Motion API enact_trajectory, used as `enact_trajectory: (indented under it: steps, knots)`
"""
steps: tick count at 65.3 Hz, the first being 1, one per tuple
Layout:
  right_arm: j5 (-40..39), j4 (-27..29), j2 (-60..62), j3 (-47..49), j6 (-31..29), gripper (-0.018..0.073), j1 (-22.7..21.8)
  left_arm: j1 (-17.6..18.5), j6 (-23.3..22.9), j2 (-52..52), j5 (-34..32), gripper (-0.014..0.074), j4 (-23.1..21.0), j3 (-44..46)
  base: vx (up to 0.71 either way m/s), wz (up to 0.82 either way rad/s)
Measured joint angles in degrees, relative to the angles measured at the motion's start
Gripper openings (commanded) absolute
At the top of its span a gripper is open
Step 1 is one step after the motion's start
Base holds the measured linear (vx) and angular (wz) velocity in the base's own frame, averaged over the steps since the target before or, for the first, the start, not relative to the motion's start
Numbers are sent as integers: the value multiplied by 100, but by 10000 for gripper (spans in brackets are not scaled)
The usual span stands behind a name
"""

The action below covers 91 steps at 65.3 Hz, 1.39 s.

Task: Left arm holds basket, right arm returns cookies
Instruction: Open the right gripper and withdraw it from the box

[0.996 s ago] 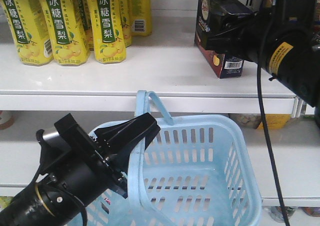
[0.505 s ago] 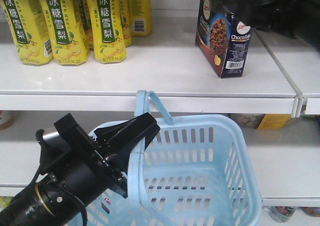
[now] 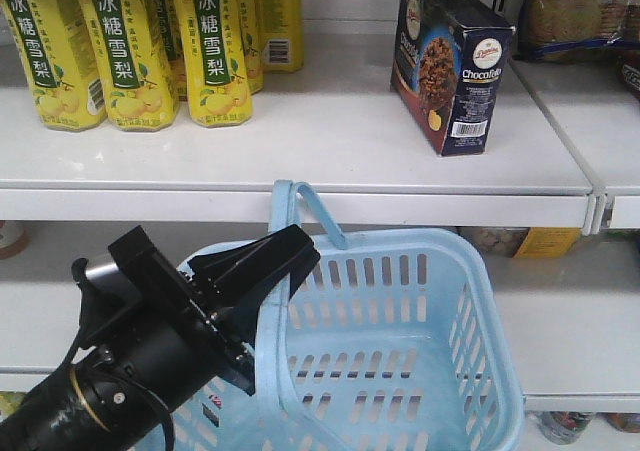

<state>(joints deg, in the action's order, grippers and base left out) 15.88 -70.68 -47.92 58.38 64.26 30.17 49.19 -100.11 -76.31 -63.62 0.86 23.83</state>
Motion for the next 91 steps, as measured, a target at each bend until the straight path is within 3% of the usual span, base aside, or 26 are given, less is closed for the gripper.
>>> enact_trajectory:
  steps: [7, 15, 32, 40, 66, 91]
  knots:
    - [706, 927, 201, 0, -1155, -11, 0, 0, 0, 0, 0, -3, 0, 0, 0, 0]
    - [1405, 1605, 444, 0, -2037, -11, 0, 0, 0, 0, 0, -3, 0, 0, 0, 0]
    - [2147, 2440, 1171, 0, -2858, -11, 0, 0, 0, 0, 0, -3, 0, 0, 0, 0]
    - [2230, 2795, 1600, -143, -3101, -11, 0, 0, 0, 0, 0, -3, 0, 0, 0, 0]
    - [2225, 3143, 3378, -2063, -3178, -11, 0, 0, 0, 0, 0, -3, -5, 0, 0, 0]
    - [2315, 3198, 3636, -2583, -3183, -11, -6, 0, 0, 0, 0, -3, -5, 0, 0, 0]
